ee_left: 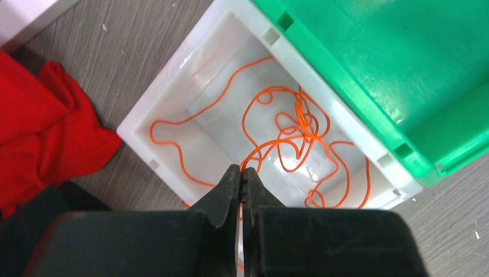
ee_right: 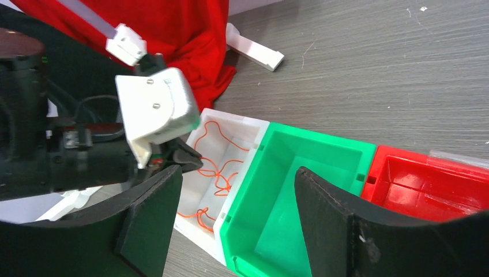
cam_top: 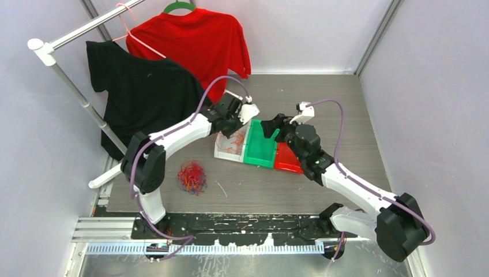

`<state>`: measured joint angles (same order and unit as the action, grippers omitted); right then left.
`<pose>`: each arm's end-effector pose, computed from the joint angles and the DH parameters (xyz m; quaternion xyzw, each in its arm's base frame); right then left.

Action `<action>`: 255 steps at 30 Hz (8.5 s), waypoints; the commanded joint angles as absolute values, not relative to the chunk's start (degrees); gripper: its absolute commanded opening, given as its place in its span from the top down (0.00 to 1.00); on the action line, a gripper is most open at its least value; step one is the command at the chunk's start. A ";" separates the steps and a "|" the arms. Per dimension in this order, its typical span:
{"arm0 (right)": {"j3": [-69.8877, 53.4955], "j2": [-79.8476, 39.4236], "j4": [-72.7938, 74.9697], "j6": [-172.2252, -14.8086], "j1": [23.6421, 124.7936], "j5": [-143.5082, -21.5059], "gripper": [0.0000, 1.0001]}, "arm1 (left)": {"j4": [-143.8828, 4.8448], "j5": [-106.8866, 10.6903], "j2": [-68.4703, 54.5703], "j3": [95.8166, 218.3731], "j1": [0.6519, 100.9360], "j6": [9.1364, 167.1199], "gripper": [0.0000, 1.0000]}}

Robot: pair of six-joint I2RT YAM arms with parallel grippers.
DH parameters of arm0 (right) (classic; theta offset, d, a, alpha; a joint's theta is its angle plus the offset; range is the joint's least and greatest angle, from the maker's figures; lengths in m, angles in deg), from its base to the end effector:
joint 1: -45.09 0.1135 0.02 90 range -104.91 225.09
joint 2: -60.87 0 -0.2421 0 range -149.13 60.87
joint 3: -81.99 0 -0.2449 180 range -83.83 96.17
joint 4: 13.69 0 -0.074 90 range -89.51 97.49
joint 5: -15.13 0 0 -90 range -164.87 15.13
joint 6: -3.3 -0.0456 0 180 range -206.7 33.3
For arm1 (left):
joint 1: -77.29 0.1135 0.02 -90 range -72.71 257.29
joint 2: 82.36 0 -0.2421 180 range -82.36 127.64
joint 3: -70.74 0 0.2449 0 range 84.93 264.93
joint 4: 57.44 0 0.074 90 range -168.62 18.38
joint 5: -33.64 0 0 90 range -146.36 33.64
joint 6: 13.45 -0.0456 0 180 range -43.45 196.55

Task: Untangle the cables

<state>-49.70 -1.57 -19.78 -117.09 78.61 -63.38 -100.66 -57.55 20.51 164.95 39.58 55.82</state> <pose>0.2243 0.1377 0.2517 0.0451 0.7527 0.2812 0.5936 0.3090 -0.2377 0.2186 0.4584 0.8265 -0.0385 0.3244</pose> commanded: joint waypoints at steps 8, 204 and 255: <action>-48.67 3.32 -18.00 -115.97 78.38 -62.08 0.17 | -108.50 -53.57 23.97 177.12 39.47 51.95 0.42; -17.09 -51.05 -21.39 -92.92 118.39 -64.14 0.52 | -120.65 -23.50 -1.16 136.28 73.68 39.65 0.96; -26.19 -44.39 -22.08 -109.82 109.08 -75.92 0.69 | -119.43 -24.01 -2.98 138.00 69.72 42.71 0.54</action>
